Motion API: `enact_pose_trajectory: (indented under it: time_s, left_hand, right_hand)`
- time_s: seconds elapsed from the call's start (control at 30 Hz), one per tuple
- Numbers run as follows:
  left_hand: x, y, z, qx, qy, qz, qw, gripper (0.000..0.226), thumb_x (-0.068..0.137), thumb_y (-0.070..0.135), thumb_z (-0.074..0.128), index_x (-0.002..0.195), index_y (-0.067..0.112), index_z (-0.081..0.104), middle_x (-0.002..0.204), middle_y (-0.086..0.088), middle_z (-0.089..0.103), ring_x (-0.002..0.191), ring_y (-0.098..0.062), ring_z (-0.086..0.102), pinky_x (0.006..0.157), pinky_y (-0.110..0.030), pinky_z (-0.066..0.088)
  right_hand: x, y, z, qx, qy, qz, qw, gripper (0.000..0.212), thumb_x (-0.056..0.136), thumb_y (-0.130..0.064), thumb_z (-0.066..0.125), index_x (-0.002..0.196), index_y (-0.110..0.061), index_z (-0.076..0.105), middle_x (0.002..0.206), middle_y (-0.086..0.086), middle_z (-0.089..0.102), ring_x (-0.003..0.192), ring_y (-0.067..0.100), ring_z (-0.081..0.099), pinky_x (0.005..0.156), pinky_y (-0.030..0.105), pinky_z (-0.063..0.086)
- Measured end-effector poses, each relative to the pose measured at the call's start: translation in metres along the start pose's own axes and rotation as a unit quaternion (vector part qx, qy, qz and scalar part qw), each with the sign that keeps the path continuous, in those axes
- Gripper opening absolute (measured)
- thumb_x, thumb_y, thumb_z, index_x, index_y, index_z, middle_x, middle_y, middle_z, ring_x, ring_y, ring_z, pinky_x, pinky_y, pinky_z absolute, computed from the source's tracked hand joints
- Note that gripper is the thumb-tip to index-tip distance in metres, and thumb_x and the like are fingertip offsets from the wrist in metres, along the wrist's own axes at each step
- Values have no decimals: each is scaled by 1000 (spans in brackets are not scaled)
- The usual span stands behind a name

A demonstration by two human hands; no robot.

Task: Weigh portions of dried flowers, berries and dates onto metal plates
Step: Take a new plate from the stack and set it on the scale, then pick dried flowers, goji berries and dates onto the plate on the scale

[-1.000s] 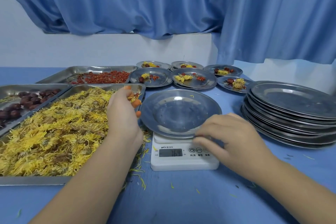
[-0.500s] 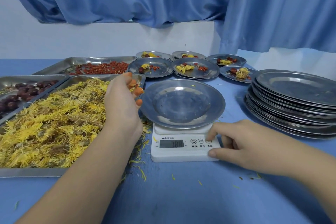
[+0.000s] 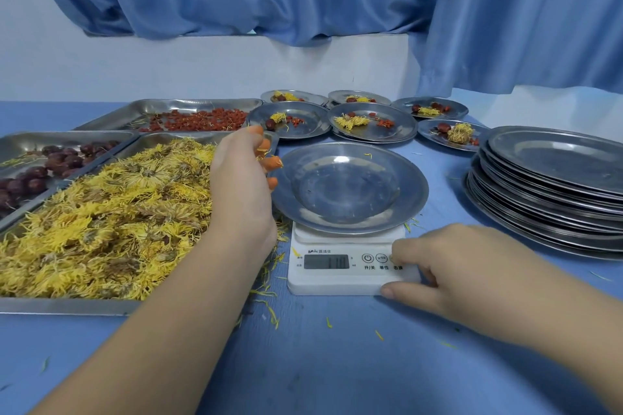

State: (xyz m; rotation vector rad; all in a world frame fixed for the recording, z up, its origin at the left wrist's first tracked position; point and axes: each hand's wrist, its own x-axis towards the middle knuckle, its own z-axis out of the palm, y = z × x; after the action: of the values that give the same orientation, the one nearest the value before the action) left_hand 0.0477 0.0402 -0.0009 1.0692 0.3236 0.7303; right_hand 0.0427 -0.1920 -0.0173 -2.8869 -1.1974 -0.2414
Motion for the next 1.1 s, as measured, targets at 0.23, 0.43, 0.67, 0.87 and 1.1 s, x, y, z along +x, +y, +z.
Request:
enact_pose_trajectory:
  time_s: [0.23,0.43,0.67,0.87,1.1]
  left_hand:
    - [-2,-1,1,28,-13,20,999,15,90,22,51,95,29,64,89,8,61,57,-2,57,60,-26,42]
    - [-8,2,3,62,-45,37,996,16,83,24,53,87,32,66,85,8,64,62,-5,58,56,-23,41]
    - [-23,6,8,161,-130,100,973,17,92,15,54,90,29,62,71,21,60,65,-4,53,54,-14,45]
    - [-34,1,10,252,-197,135,938,17,93,8,55,101,22,61,93,-5,61,67,2,51,62,-13,45]
    - [-19,26,5,321,-183,216,904,23,89,14,58,96,36,58,99,10,54,70,7,54,63,-7,41]
  right_hand:
    - [-1,5,-2,63,62,24,996,52,74,-75,30,93,-38,59,59,-16,52,59,0,48,53,20,34]
    - [4,3,-5,133,181,16,974,33,78,-51,56,60,-28,42,50,-12,43,52,7,44,50,27,37]
    - [16,-9,-10,152,292,-48,943,58,79,-14,74,58,-27,22,48,-14,22,49,6,29,48,21,27]
    - [50,-19,-22,219,375,48,900,42,79,-22,65,53,-16,33,44,-4,35,53,20,40,47,28,32]
    - [49,-19,12,129,368,11,921,37,83,-30,53,56,-18,30,48,-4,31,44,20,37,39,32,36]
